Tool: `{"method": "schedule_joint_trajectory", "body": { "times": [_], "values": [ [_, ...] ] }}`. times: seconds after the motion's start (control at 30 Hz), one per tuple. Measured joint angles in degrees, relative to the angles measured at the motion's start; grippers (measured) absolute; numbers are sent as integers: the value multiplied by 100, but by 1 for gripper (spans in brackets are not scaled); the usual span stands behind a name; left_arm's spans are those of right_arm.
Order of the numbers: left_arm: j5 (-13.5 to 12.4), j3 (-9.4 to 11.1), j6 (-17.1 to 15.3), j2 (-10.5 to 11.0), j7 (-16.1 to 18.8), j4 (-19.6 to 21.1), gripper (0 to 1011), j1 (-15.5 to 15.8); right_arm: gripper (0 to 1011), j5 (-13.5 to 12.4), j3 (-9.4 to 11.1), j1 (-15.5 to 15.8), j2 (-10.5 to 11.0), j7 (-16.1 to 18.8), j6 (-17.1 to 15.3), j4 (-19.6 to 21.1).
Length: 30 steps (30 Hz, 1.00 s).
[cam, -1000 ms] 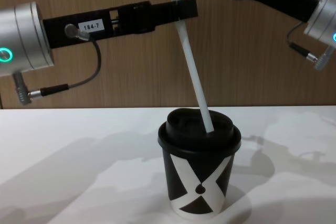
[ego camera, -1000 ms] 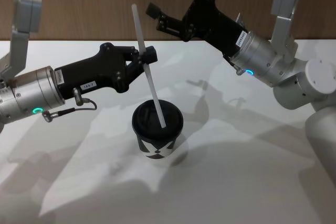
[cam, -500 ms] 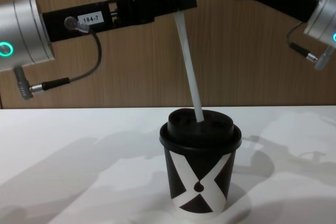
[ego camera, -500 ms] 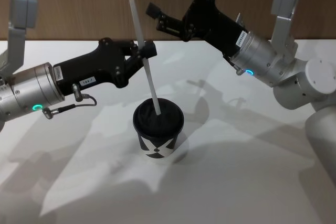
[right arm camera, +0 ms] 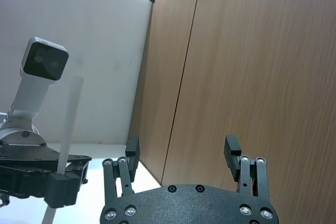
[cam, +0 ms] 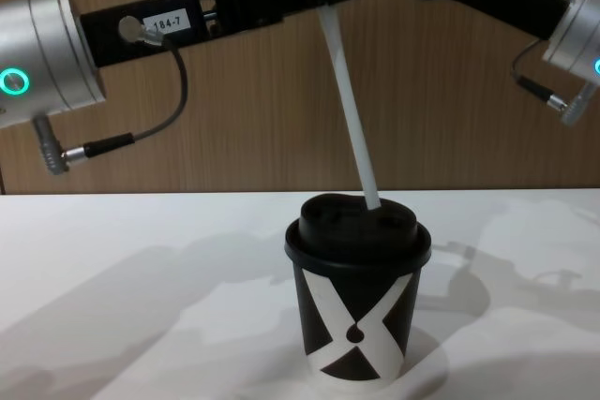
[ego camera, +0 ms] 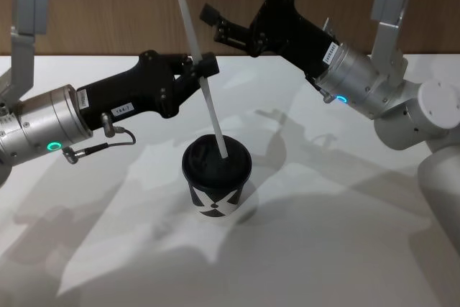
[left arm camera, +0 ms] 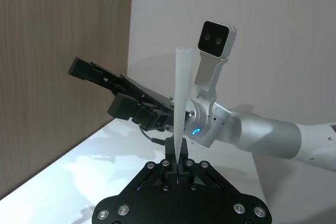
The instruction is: Pick up the straw with one hand, pass it to the other hand, and insert it into the cup.
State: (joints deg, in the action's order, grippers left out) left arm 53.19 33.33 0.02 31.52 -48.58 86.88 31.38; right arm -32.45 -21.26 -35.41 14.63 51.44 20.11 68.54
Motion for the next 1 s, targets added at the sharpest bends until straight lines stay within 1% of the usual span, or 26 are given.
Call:
{"method": "schedule_joint_trajectory", "body": {
  "times": [0.23,0.47,0.7,1.0],
  "values": [
    [131,59,-82,-31,-99,-26,4,23,1001,0,0,0,0,0,0,0],
    [193,117,-108,-68,-149,-79,4,54,1001,0,0,0,0,0,0,0],
    [213,164,-95,-105,-176,-150,4,95,1001,0,0,0,0,0,0,0],
    [189,189,1,-156,-188,-243,4,149,1001,0,0,0,0,0,0,0]
  ]
}}
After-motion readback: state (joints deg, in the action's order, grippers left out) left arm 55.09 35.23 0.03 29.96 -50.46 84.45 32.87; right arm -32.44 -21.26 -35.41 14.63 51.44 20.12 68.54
